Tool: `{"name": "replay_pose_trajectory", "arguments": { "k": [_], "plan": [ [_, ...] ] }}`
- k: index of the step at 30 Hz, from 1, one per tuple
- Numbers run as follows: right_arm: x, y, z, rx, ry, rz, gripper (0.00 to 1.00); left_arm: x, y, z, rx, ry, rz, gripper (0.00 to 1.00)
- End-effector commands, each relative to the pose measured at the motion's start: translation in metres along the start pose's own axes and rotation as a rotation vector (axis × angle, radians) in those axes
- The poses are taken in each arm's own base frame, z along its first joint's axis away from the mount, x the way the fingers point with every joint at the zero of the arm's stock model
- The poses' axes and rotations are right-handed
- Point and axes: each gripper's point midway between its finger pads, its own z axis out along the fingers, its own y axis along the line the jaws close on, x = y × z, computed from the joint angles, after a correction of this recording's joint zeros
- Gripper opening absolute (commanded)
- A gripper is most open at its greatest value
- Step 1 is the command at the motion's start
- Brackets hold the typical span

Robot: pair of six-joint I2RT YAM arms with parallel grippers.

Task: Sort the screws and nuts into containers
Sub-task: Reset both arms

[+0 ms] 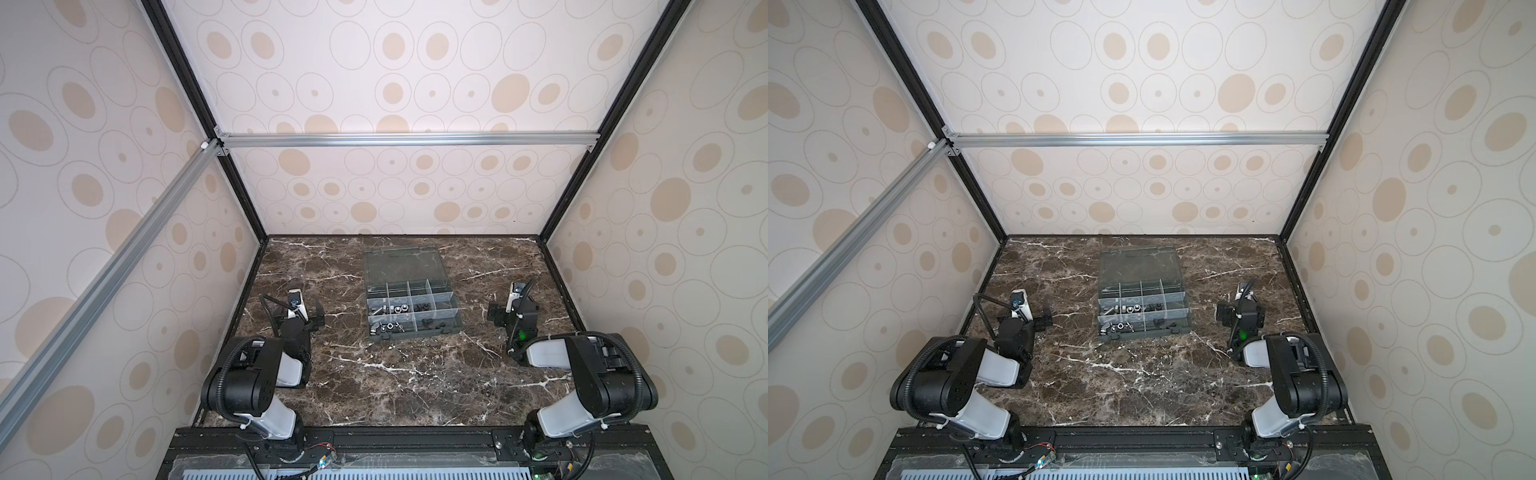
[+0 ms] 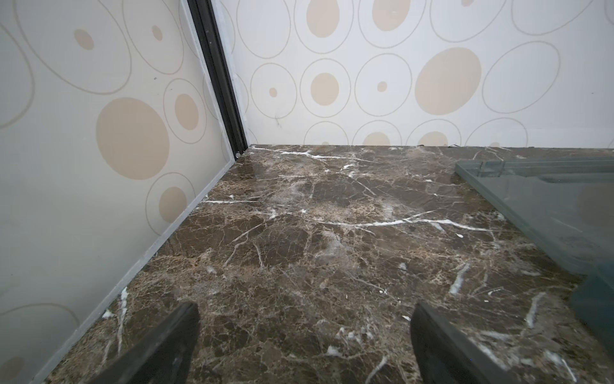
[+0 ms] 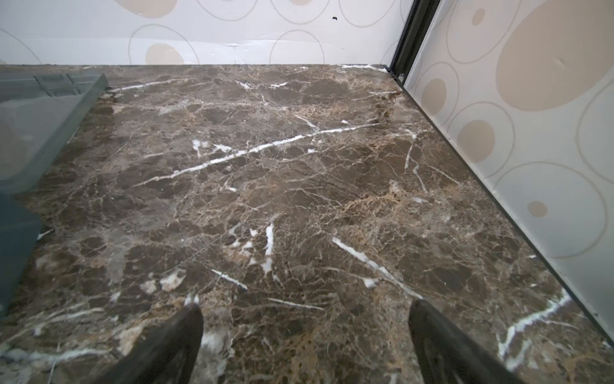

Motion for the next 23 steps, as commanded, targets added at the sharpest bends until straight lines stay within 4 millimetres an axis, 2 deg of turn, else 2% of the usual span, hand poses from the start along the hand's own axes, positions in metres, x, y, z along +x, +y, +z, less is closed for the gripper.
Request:
{"name": "replay_pose_trajectory", "arguments": {
  "k": [1,23],
  "plan": [
    [-0.0106,0.0020,-0.0015,-0.017,-0.031,0.000,1.00,-0.0186,-0.0008,0.0026,0.004,-0.065,-0.020,0.99],
    [-0.0104,0.0022,0.0014,-0.013,-0.024,-0.003,1.00,-0.0192,0.0000,0.0021,0.002,-0.070,-0.018,0.99]
  ]
}}
